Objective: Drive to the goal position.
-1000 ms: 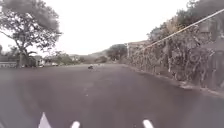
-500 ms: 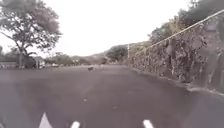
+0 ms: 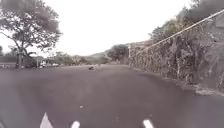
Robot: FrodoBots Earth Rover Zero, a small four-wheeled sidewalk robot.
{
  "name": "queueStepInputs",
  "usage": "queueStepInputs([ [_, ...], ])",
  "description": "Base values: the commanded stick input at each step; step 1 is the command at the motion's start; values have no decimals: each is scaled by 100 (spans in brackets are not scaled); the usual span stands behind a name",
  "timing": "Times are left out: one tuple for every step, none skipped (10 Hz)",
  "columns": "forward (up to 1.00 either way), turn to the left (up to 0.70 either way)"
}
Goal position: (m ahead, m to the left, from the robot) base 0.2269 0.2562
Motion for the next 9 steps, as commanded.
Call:
queueStepInputs([
  [50,0],
  [50,0],
  [50,0],
  [50,0],
  [50,0],
  [50,0],
  [50,0],
  [50,0],
  [50,0],
])
